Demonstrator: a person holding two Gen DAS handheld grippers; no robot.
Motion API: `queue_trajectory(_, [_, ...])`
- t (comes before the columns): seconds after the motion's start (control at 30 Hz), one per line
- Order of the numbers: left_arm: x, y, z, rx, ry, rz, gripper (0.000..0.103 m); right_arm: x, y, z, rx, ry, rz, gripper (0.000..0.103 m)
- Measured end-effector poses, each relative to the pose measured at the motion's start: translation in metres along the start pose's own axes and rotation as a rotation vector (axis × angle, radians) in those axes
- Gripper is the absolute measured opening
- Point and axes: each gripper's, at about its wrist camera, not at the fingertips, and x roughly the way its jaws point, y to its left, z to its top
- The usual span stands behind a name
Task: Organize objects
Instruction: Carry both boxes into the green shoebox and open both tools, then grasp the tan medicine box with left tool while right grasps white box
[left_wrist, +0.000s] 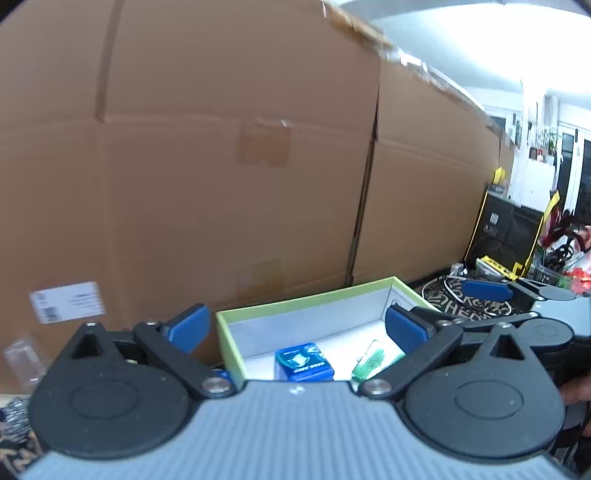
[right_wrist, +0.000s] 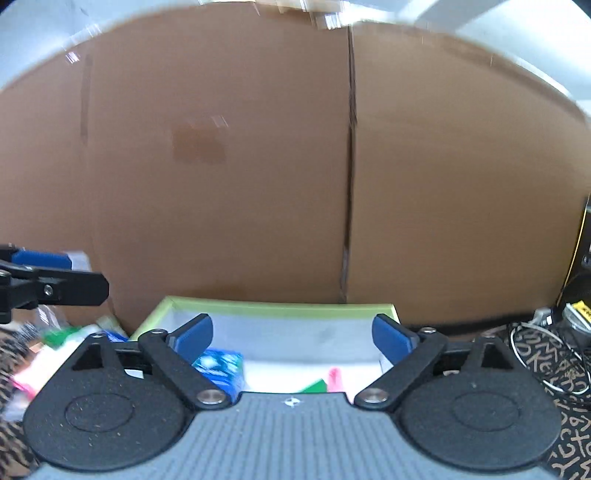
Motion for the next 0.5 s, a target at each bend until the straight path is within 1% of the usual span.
queue_trajectory(0.13, [-0.042, 0.015, -0.010, -0.015, -0.010, 0.039, 0.103, -0.029, 0.022, -0.003, -0.008, -0.048, 0.061, 0.101])
queue_trajectory(0.2, [-0.064, 0.029, -0.021, -0.026, 0.005, 0.059, 0.103, -0.038, 0.034, -0.012, -0.020, -0.040, 0.099, 0.101])
queue_trajectory(0.33, [-0.092, 0.057, -0.055, -0.037, 0.072, 0.114, 0.103, -0.046, 0.065, -0.041, -0.068, 0.032, 0.191, 0.101])
queue_trajectory(0.4, [-0.101, 0.071, -0.076, -0.038, 0.114, 0.156, 0.103, -0.043, 0.080, -0.058, -0.104, 0.080, 0.228, 0.101])
queue_trajectory(0.5, [-0.111, 0.093, -0.104, -0.058, 0.173, 0.198, 0.103, -0.031, 0.106, -0.085, -0.180, 0.171, 0.283, 0.101])
